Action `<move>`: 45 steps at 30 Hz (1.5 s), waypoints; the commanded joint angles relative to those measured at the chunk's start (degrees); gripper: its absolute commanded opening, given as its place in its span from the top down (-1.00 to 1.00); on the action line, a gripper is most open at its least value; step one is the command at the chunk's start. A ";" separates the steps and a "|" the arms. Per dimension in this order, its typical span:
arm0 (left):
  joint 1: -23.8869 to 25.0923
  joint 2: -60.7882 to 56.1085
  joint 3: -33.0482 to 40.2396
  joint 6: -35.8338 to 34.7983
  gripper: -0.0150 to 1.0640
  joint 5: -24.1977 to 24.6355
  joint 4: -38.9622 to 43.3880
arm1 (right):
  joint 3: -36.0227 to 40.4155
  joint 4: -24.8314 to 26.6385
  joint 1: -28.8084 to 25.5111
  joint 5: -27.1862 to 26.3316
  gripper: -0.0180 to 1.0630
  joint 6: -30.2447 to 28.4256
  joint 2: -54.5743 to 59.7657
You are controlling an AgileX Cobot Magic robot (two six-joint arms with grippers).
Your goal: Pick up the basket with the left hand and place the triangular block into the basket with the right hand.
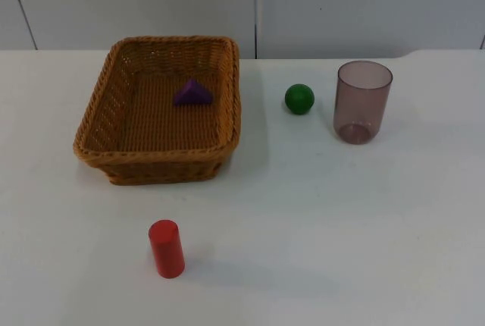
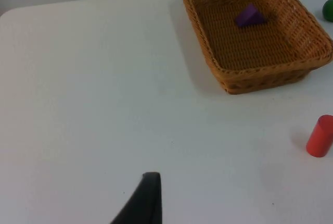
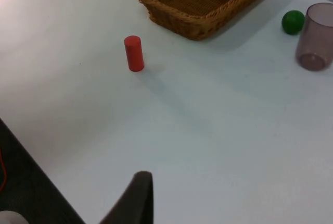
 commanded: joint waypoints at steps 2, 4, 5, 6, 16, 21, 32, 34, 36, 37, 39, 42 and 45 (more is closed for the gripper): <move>-0.40 -0.22 0.18 0.09 -0.97 -0.47 -0.37 | 0.52 0.35 -0.07 -0.85 -0.98 -0.45 -0.15; -0.40 -0.22 0.18 0.09 -0.97 -0.47 -0.37 | 0.52 0.35 -0.07 -0.85 -0.98 -0.45 -0.15; -0.40 -0.22 0.18 0.09 -0.97 -0.47 -0.52 | 0.52 0.35 -0.07 -0.85 -0.98 -0.45 -0.15; -0.40 -0.22 0.18 -0.01 -0.97 -0.47 -0.66 | 0.52 0.35 -0.07 -0.85 -0.98 -0.45 -0.15; -0.40 -0.22 0.18 0.25 -0.97 -0.47 -0.78 | 0.52 0.35 -3.72 -0.85 -0.98 -0.45 -0.15; -0.40 -0.22 0.18 0.25 -0.97 -0.47 -0.66 | 0.52 0.35 -11.46 -0.85 -0.98 -0.45 -0.15; -0.40 -0.22 0.18 0.15 -0.97 -0.47 0.07 | 0.52 0.35 -35.75 -0.85 -0.98 -0.33 -0.15; -0.40 -0.22 0.18 0.15 -0.97 -0.47 0.07 | 0.52 0.35 -37.18 -0.85 -0.98 -0.33 -0.15; -0.40 -0.22 0.18 0.15 -0.97 -0.47 0.07 | 0.52 0.35 -39.42 -0.85 -0.98 -0.33 -0.15; -0.40 -0.22 0.18 0.15 -0.97 -0.47 0.07 | 0.52 0.35 -40.26 -0.85 -0.98 -0.33 -0.15; -0.40 -0.22 0.18 0.15 -0.97 -0.47 0.07 | 0.52 0.35 -40.86 -0.85 -0.98 -0.33 -0.15; -0.40 -0.22 0.18 0.15 -0.97 -0.47 0.07 | 0.52 0.35 -41.17 -0.85 -0.98 -0.33 -0.15; -0.40 -0.22 0.18 0.15 -0.97 -0.47 0.07 | 0.52 0.35 -41.17 -0.85 -0.98 -0.33 -0.15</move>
